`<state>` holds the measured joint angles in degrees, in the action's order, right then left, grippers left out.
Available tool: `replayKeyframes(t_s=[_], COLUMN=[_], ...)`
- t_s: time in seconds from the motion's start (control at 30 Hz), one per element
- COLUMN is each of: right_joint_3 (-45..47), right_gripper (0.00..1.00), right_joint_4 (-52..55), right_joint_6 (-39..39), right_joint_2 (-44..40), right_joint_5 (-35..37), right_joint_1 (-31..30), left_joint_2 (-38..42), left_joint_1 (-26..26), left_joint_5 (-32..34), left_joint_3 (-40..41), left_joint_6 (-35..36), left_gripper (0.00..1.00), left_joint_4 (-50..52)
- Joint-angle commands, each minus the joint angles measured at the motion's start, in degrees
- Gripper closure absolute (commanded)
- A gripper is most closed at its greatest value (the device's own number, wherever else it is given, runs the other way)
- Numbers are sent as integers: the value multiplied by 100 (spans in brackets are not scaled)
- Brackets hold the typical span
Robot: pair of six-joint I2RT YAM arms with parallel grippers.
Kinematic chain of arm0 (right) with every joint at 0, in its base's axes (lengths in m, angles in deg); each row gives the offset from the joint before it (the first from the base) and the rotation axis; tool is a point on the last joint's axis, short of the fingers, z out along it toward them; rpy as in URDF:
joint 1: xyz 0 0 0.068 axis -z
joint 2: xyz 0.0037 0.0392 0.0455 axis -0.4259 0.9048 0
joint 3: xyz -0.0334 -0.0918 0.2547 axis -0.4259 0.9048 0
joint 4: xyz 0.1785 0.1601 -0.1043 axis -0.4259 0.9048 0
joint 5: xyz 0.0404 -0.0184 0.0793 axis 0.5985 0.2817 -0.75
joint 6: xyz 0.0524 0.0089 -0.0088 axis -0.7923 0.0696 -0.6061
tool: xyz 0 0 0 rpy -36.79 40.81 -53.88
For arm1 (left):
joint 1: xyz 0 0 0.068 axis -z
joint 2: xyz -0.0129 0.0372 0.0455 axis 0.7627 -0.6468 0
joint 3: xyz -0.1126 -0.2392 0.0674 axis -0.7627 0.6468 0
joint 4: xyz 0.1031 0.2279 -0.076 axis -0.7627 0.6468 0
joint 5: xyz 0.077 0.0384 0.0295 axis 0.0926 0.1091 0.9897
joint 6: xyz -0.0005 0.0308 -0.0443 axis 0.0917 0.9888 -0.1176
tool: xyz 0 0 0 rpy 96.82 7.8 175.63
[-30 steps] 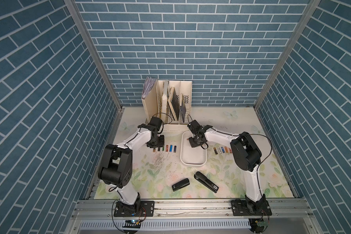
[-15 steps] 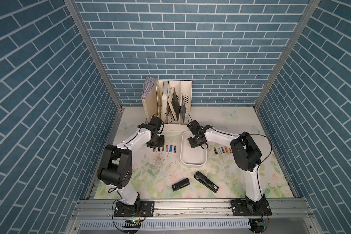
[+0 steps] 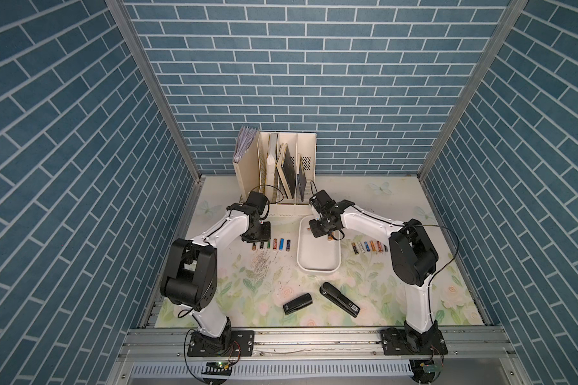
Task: Take the batteries out of the storage box
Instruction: Place the battery at the center of the board.
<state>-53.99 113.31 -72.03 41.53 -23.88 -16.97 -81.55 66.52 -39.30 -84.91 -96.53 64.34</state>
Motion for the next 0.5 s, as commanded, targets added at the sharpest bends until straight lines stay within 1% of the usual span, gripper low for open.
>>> replayKeyframes(t_s=[0.0,0.27,0.47], right_joint_3=[-123,-48,399], right_gripper=[88,88,88], right_joint_4=[277,447,501], right_joint_6=[-173,-220,-265], right_joint_2=[-296,-693,-1241], right_joint_5=[-102,-212,-288], right_joint_1=[54,298,599], left_joint_2=[86,47,11], left_joint_1=[41,36,42], left_joint_5=[-8,-17,-25], left_joint_3=[-102,-182,-252], left_joint_6=[-17,-7,2], left_gripper=[58,58,58], left_joint_4=[25,38,62])
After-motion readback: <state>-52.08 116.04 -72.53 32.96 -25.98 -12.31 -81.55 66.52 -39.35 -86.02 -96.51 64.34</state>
